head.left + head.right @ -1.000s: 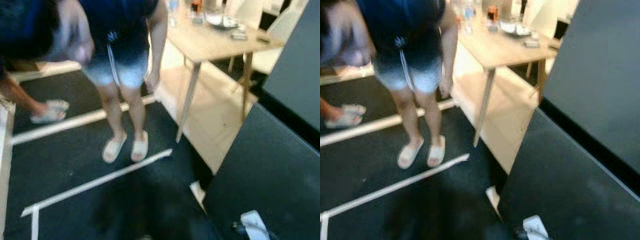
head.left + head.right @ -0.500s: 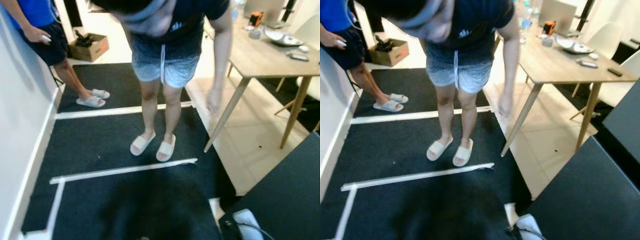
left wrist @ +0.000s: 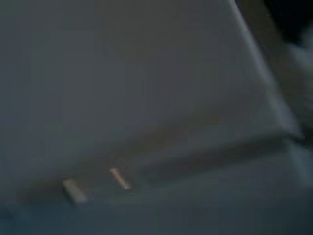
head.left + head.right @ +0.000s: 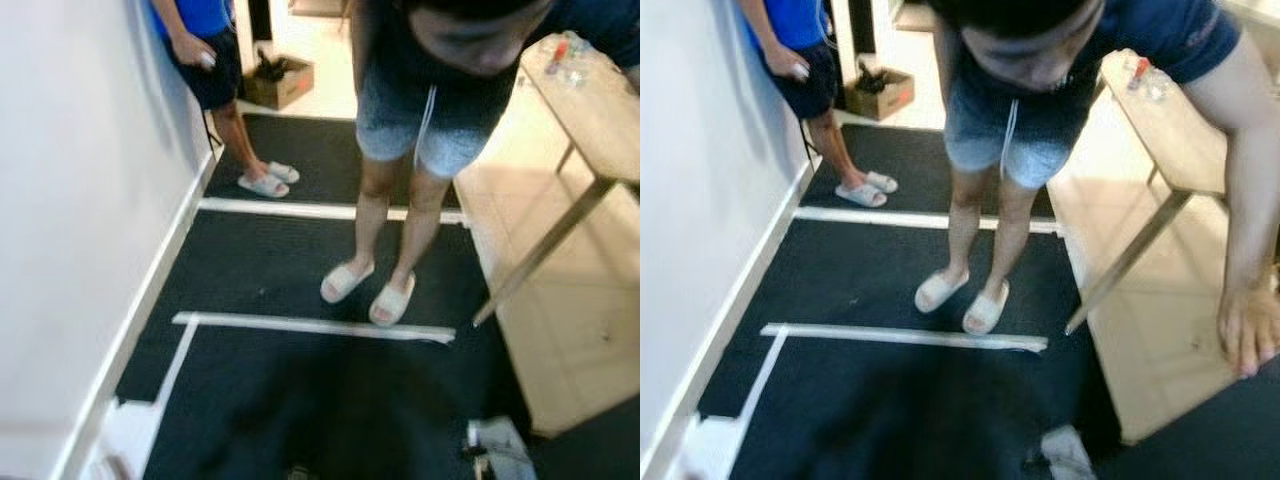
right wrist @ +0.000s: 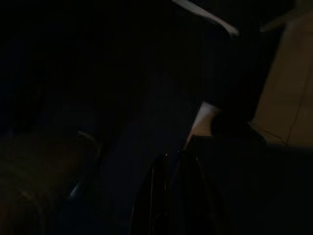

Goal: Restocking fridge

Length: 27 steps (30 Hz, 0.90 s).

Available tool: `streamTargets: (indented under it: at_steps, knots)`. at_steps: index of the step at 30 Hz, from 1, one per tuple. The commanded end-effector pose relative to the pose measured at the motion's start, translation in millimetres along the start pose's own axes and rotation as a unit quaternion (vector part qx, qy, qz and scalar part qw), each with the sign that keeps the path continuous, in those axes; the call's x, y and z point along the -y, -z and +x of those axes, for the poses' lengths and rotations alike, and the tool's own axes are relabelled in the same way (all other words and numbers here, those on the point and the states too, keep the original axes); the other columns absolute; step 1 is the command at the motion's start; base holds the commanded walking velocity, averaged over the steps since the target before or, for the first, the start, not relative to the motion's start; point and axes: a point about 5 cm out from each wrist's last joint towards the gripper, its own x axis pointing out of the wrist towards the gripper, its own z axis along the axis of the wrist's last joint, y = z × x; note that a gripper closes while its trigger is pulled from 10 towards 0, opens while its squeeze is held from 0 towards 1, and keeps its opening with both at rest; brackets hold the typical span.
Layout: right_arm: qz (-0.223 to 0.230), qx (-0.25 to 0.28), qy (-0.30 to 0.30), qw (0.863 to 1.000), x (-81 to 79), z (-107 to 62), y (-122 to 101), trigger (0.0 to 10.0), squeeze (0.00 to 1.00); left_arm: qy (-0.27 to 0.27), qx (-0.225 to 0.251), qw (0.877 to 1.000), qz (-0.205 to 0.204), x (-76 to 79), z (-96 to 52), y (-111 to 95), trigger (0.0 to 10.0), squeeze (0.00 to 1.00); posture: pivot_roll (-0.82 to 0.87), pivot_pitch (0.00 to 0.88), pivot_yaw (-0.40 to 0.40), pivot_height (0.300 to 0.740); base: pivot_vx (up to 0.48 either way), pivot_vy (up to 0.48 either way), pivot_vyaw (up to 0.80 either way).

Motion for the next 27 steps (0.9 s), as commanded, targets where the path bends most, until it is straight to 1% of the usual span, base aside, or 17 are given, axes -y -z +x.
streamTargets:
  at_steps: [1, 5, 6, 10, 11, 12, 13, 14, 16, 18, 19, 21, 23, 24, 25, 26, 27]
  knots:
    - [-0.001, 0.007, 0.002, 1.000, 1.3, 0.1, -2, 10.0, 0.07, 0.010, -0.014, 1.000, 0.005, 5.6, -2.1, 7, 10.0, 0.00, -0.02, 0.027, -0.067, 0.740, 0.000, 0.000, 0.80]
    - [0.001, 0.009, 0.007, 1.000, 2.8, 0.2, -3, 10.0, 0.05, 0.010, -0.013, 1.000, 0.003, 6.5, -1.8, 6, 10.0, 0.00, -0.02, 0.026, -0.068, 0.740, 0.000, 0.000, 0.80]
    - [0.007, 0.013, 0.015, 1.000, 4.7, 0.4, -5, 10.0, 0.03, 0.010, -0.013, 1.000, -0.003, 7.0, -1.7, 6, 10.0, 0.00, -0.02, 0.025, -0.066, 0.740, 0.000, 0.000, 0.00]
    - [0.019, 0.021, 0.027, 0.999, 7.6, 1.0, -9, 10.0, 0.01, 0.010, -0.014, 1.000, -0.018, 7.7, -1.6, 6, 10.0, 0.00, -0.02, 0.022, -0.067, 0.740, 0.000, 0.000, 0.00]
    - [0.028, 0.032, 0.033, 0.999, 9.7, 1.6, -14, 10.0, 0.00, 0.012, -0.016, 0.999, -0.038, 8.0, -1.3, 5, 10.0, 0.00, -0.02, 0.023, -0.067, 0.740, 0.000, 0.000, 0.00]
    - [0.028, 0.032, 0.033, 0.999, 9.7, 1.6, -14, 10.0, 0.00, 0.012, -0.016, 0.999, -0.038, 8.0, -1.3, 5, 10.0, 0.00, -0.02, 0.023, -0.067, 0.740, 0.000, 0.000, 0.00]
    - [0.044, 0.058, 0.051, 0.996, 15.5, 2.7, -25, 10.0, 0.00, 0.018, -0.017, 0.996, -0.084, 8.6, -0.3, 3, 10.0, 0.00, -0.02, 0.024, -0.069, 0.740, 0.000, 0.000, 0.00]
    - [0.052, 0.067, 0.063, 0.994, 19.3, 2.8, -29, 10.0, 0.00, 0.022, -0.017, 0.994, -0.102, 8.9, 0.2, 2, 10.0, 0.00, -0.03, 0.025, -0.070, 0.740, 0.000, 0.000, 0.00]
    - [0.057, 0.072, 0.071, 0.993, 21.7, 2.7, -31, 10.0, 0.00, 0.025, -0.016, 0.993, -0.110, 9.1, 0.5, 1, 10.0, 0.00, -0.03, 0.026, -0.071, 0.740, 0.000, 0.000, 0.00]
    - [0.073, 0.080, 0.089, 0.990, 27.7, 1.9, -34, 10.0, 0.00, 0.032, -0.002, 0.994, -0.109, 10.1, 2.5, -6, 10.0, 0.00, -0.05, 0.029, -0.070, 0.740, 0.000, 0.000, 0.00]
    - [0.073, 0.080, 0.089, 0.990, 27.7, 1.9, -34, 10.0, 0.00, 0.032, -0.002, 0.994, -0.109, 10.1, 2.5, -6, 10.0, 0.00, -0.05, 0.029, -0.070, 0.740, 0.000, 0.000, 0.00]
    - [0.094, 0.077, 0.118, 0.986, 36.5, 0.1, -32, 10.0, 0.00, 0.045, 0.022, 0.994, -0.095, 14.5, 4.9, -19, 10.0, 0.00, -0.05, 0.029, -0.069, 0.740, 0.000, 0.000, 0.00]
    - [0.125, 0.058, 0.148, 0.979, 45.1, -2.9, -22, 10.0, 0.00, 0.058, 0.054, 0.994, -0.075, 21.2, 7.8, -36, 10.0, 0.00, -0.07, 0.033, -0.061, 0.740, 0.000, 0.000, 0.00]
    - [0.125, 0.058, 0.148, 0.979, 45.1, -2.9, -22, 10.0, 0.00, 0.058, 0.054, 0.994, -0.075, 21.2, 7.8, -36, 10.0, 0.00, -0.07, 0.033, -0.061, 0.740, 0.000, 0.000, 0.00]
    - [0.136, 0.049, 0.158, 0.977, 47.3, -4.2, -17, 10.0, 0.00, 0.062, 0.067, 0.993, -0.069, 23.6, 8.8, -44, 10.0, 0.00, -0.08, 0.034, -0.059, 0.740, 0.000, 0.000, 0.00]
    - [0.136, 0.049, 0.158, 0.977, 47.3, -4.2, -17, 10.0, 0.00, 0.062, 0.067, 0.993, -0.069, 23.6, 8.8, -44, 10.0, 0.00, -0.08, 0.034, -0.059, 0.740, 0.000, 0.000, 0.00]
    - [0.154, 0.035, 0.173, 0.972, 49.7, -7.6, -6, 10.0, 0.00, 0.076, 0.090, 0.991, -0.064, 28.5, 10.5, -58, 10.0, 0.00, -0.09, 0.038, -0.059, 0.740, 0.000, 0.000, 0.00]
